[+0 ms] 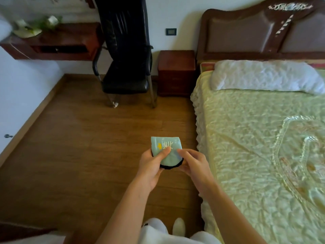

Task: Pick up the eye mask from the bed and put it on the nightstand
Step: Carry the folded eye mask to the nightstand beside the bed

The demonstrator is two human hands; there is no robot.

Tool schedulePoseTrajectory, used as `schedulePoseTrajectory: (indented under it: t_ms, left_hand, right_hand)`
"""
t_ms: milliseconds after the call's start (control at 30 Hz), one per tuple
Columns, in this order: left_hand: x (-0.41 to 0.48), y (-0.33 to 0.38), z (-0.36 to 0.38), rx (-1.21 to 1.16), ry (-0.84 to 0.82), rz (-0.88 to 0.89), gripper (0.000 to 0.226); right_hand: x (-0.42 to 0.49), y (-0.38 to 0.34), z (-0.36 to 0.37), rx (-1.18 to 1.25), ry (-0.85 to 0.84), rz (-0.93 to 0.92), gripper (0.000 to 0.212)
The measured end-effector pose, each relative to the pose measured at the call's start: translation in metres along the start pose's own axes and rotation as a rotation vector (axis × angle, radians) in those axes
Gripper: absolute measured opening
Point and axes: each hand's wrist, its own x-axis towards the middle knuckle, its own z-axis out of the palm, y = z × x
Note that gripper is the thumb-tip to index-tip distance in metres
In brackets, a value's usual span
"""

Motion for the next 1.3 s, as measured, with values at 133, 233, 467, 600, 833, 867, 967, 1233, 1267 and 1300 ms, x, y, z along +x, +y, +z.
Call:
schedulePoseTrajectory:
  t_ms: [133,233,467,600,833,867,967,1233,1267,1300]
  left_hand:
    - [0.047,0.026,0.024,0.002,-0.012,-0.016,0.032]
    - [0.088,0.046,0.038,0.005,-0.018,-0.026,0.033]
    - [0.215,0.111,0.058,-0.012,-0.064,-0.032,0.030]
    - [0.299,0.172,0.067,-0.020,-0.069,-0.027,0.027]
    - [0.415,0.266,0.086,-0.005,-0.074,-0.015,0.033]
    - [0.428,0.275,0.090,0.001,-0.077,-0.018,0.033]
    - [0.468,0.296,0.102,0.002,-0.082,-0.025,0.035]
    - [0.585,0.350,0.143,0.002,-0.079,-0.024,0.027]
    - [0.603,0.359,0.150,-0.002,-0.076,-0.022,0.028]
    - [0.621,0.368,0.158,-0.005,-0.070,-0.020,0.028]
  right_hand:
    - [0.051,-0.024,-0.014,0.022,0.016,-0.001,0.048]
    - [0.093,-0.040,-0.021,0.018,0.033,0.003,0.041]
    - [0.222,-0.083,-0.014,-0.024,0.076,0.019,0.025]
    - [0.316,-0.129,0.001,-0.057,0.065,0.009,0.025]
    - [0.447,-0.194,0.028,-0.094,0.068,-0.012,0.051]
    - [0.461,-0.200,0.030,-0.090,0.072,-0.008,0.054]
    - [0.502,-0.218,0.028,-0.068,0.090,-0.004,0.056]
    - [0.629,-0.271,0.010,-0.048,0.078,-0.004,0.051]
    - [0.650,-0.279,0.007,-0.048,0.076,-0.006,0.050]
    - [0.671,-0.287,0.003,-0.042,0.073,-0.005,0.049]
